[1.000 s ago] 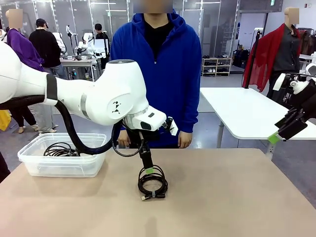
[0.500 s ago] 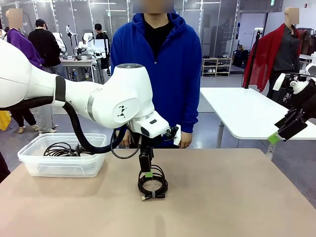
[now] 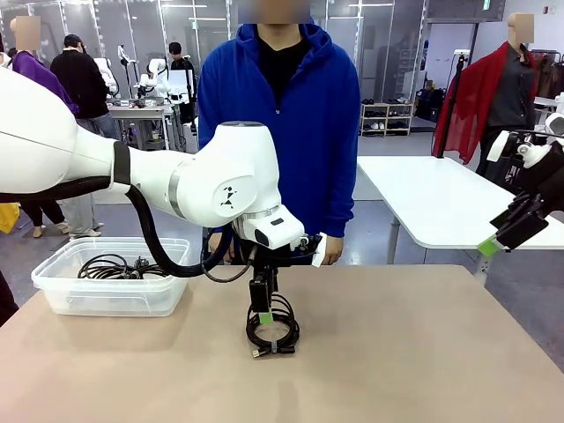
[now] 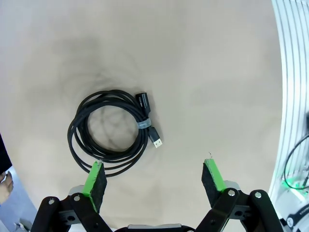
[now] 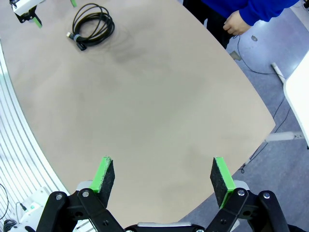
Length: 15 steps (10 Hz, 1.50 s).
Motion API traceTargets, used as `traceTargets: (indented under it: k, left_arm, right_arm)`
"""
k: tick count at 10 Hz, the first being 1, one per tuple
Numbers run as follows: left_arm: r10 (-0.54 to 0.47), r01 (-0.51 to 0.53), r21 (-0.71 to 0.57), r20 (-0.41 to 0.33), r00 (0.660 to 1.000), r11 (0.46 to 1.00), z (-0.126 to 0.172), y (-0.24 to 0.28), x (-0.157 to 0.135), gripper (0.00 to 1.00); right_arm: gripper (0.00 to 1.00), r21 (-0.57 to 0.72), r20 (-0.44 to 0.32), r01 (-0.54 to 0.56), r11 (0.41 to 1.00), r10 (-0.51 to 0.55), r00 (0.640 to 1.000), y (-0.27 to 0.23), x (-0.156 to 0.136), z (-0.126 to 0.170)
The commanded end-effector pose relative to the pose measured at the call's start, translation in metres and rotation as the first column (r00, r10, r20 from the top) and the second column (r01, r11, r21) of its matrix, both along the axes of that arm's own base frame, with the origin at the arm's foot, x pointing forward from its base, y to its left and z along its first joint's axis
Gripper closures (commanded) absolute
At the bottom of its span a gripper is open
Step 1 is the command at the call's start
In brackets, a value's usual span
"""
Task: Organize and store the cables.
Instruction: Place the USB Extension Cable into the Organizing box.
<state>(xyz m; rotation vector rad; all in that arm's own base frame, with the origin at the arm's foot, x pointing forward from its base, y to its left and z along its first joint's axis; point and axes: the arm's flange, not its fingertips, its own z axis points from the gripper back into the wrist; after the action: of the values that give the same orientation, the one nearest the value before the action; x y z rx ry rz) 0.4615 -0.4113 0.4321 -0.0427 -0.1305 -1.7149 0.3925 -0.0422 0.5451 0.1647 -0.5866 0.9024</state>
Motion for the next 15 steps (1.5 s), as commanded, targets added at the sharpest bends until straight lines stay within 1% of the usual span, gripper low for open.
traceTargets:
  k: [1,3,5,6,7,8,9,10,11,12,15]
  left_arm:
    - [0.033,-0.033,0.000,-0.010,0.999,0.999,0.003,-0.004,-0.001,0.00]
    - [0.045,-0.045,-0.005,-0.018,0.999,0.999,-0.001,-0.005,0.002,0.00]
    - [0.079,-0.079,0.037,-0.013,0.997,0.996,-0.008,-0.007,0.005,0.00]
    - [0.104,-0.103,0.047,-0.013,0.995,0.994,-0.017,-0.008,0.009,0.00]
    - [0.082,-0.081,0.035,-0.031,0.996,0.996,-0.029,-0.014,0.011,0.00]
    - [0.094,-0.092,0.042,-0.037,0.995,0.995,-0.042,-0.015,0.014,0.00]
    - [0.104,-0.103,0.018,-0.042,0.994,0.994,-0.050,-0.018,0.018,0.00]
    - [0.160,-0.158,0.045,-0.029,0.987,0.986,-0.062,-0.018,0.024,0.00]
    - [0.166,-0.165,0.027,-0.037,0.985,0.986,-0.069,-0.017,0.028,0.00]
    - [0.176,-0.174,0.032,-0.050,0.983,0.984,-0.074,-0.018,0.030,0.00]
    - [0.201,-0.198,0.054,-0.056,0.978,0.979,-0.085,-0.015,0.033,0.00]
  right_arm:
    - [0.00,0.014,0.001,0.010,1.000,-0.010,1.000,0.001,0.001,0.000]
    - [0.00,0.014,0.001,0.010,1.000,-0.010,1.000,0.001,0.001,0.000]
    - [0.00,0.014,0.001,0.010,1.000,-0.010,1.000,0.001,0.001,0.000]
    - [0.00,0.014,0.001,0.010,1.000,-0.010,1.000,0.001,0.001,0.000]
    - [0.00,0.014,0.001,0.010,1.000,-0.010,1.000,0.001,0.001,0.000]
    - [0.00,0.014,0.001,0.010,1.000,-0.010,1.000,0.001,0.001,0.000]
    - [0.00,0.014,0.001,0.010,1.000,-0.010,1.000,0.001,0.001,0.000]
    - [0.00,0.014,0.001,0.010,1.000,-0.010,1.000,0.001,0.001,0.000]
    - [0.00,0.014,0.001,0.010,1.000,-0.010,1.000,0.001,0.001,0.000]
    - [0.00,0.014,0.001,0.010,1.000,-0.010,1.000,0.001,0.001,0.000]
    - [0.00,0.014,0.001,0.010,1.000,-0.010,1.000,0.001,0.001,0.000]
